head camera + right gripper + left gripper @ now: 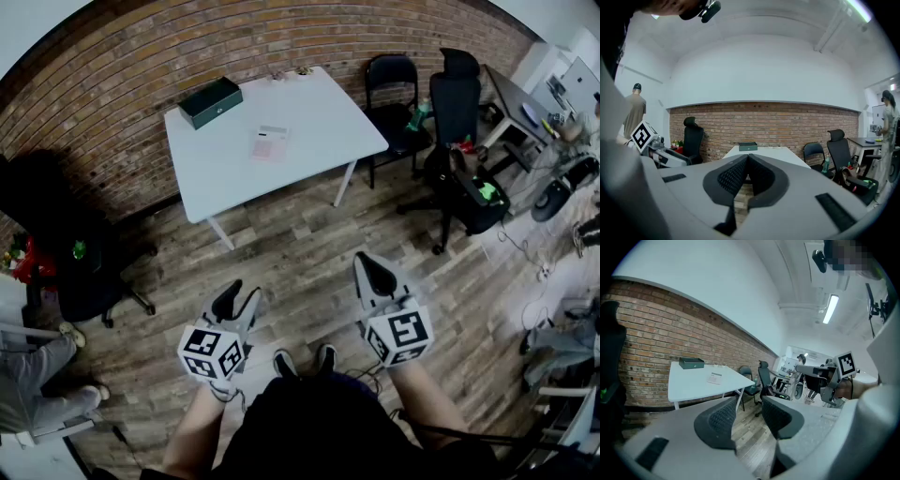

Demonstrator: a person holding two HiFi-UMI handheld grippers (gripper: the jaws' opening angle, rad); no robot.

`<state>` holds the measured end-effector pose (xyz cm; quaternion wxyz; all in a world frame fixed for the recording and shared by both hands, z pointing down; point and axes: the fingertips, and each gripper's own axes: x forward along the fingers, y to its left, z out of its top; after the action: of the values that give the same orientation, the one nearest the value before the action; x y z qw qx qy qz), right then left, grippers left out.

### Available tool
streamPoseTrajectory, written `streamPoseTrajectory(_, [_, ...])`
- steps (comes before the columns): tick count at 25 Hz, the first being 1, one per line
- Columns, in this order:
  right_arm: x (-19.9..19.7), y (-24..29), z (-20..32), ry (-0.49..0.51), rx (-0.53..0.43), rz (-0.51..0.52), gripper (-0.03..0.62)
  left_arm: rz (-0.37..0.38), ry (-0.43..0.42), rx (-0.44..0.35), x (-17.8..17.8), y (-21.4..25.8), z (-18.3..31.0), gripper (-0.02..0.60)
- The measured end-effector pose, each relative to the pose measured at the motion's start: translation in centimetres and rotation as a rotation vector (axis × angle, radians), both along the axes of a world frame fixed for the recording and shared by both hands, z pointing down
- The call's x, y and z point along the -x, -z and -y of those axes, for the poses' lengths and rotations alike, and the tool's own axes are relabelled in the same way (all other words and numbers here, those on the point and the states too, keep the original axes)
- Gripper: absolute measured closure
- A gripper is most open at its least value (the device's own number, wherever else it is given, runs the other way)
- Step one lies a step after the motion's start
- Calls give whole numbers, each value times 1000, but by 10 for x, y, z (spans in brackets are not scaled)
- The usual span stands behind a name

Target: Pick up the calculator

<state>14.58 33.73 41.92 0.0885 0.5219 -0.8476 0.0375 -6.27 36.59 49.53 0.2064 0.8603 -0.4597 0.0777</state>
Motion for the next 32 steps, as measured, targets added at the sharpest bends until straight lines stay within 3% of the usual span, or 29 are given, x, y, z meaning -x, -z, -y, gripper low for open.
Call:
streamPoseTrajectory(11, [-32, 9, -32, 18, 0, 57, 591, 9, 14, -8, -38, 15, -39, 410])
streamPoseTrajectory(16, [-48, 14, -41, 47, 2, 143, 588, 30, 52, -42, -47, 33, -43, 410])
streamPoseTrajectory(22, [-71, 3, -38, 67, 29, 168, 588, 48, 101, -56, -62, 39, -50, 410])
streamPoseTrajectory(32, [-70, -11, -16, 117, 64, 162, 577, 44, 171, -15, -51, 17, -43, 410])
